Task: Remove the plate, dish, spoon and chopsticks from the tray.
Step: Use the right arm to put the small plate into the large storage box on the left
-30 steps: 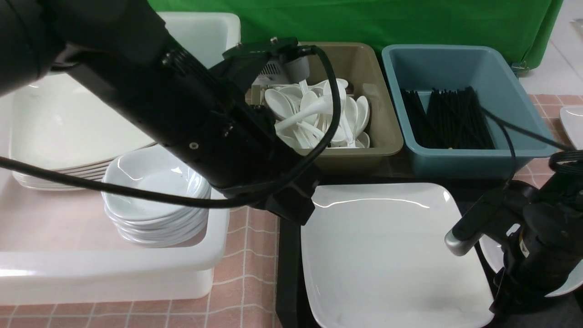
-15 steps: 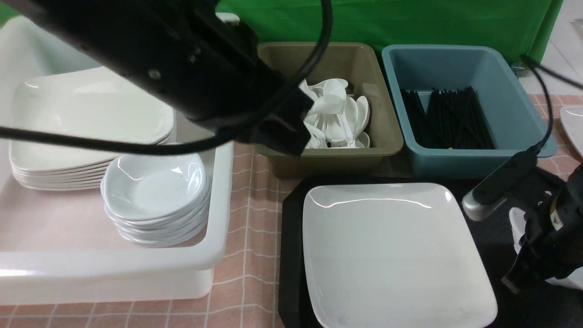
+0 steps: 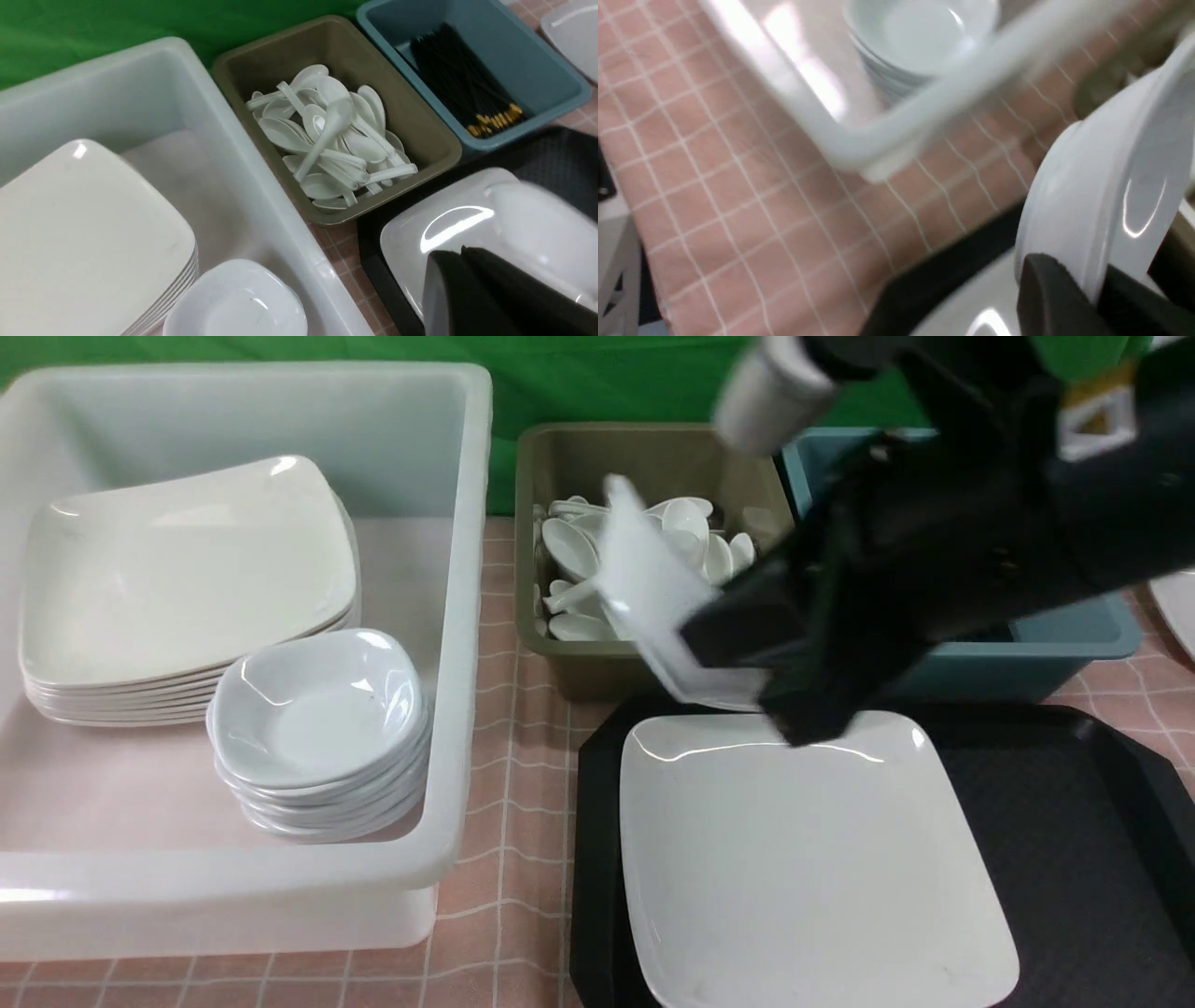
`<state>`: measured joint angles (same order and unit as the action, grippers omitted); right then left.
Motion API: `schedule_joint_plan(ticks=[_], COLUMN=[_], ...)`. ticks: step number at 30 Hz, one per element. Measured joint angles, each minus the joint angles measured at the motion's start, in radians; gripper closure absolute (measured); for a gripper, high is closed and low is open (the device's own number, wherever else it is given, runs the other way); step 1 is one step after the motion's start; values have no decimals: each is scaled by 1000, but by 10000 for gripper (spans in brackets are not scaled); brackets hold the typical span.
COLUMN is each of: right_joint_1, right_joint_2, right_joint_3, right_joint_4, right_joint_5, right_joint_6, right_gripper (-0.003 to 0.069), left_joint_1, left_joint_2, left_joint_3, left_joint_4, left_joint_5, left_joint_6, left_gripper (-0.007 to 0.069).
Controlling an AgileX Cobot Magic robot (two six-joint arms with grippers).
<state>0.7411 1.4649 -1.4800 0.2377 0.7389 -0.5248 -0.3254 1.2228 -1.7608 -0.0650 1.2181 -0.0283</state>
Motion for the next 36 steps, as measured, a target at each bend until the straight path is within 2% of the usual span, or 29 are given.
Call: schedule_joint_plan(ticks=[4, 6, 7, 10, 13, 18, 21, 24, 26, 28, 29, 31, 33, 36], right_joint_1=[128, 148, 171, 193, 194, 194, 194, 194, 194, 194, 194, 193, 193, 193], right_joint_2=[210, 258, 325, 468, 579, 678, 718, 720, 704, 684, 660, 607, 546, 440], right_joint_3=[-151, -181, -221, -304, -366, -400, -405, -405, -406, -406, -406, -407, -407, -408], right_joint_4=[29, 30, 32, 14, -41, -115, -132, -136, -142, -142, -142, -144, -146, -155], right_joint_5=[-93, -119, -155, -205, -270, -337, -352, -353, -349, -331, -302, -244, -171, -34], right_joint_6=[-202, -242, -293, -369, -387, -398, -398, -377, -353, -338, -325, -317, -288, -191], right_gripper=[575, 575, 575, 575, 575, 575, 535, 430, 326, 255, 193, 127, 99, 106], left_joint_1=[261, 321, 401, 560, 650, 692, 692, 692, 692, 692, 692, 692, 692, 692], left_joint_2=[1, 3, 5, 5, 5, 5, 5, 6, 6, 6, 6, 10, 14, 16], left_joint_3=[45, 55, 71, 94, 101, 101, 106, 114, 120, 124, 129, 132, 133, 133], left_joint_4=[-238, -282, -337, -411, -439, -446, -457, -457, -456, -456, -457, -465, -475, -480], left_joint_5=[8, 8, 8, 8, 7, 7, 7, 7, 7, 8, 8, 8, 8, 8], left_joint_6=[64, 73, 77, 90, 105, 131, 133, 134, 134, 136, 137, 137, 138, 144], left_gripper=[624, 624, 624, 624, 624, 624, 624, 622, 622, 621, 621, 621, 620, 620])
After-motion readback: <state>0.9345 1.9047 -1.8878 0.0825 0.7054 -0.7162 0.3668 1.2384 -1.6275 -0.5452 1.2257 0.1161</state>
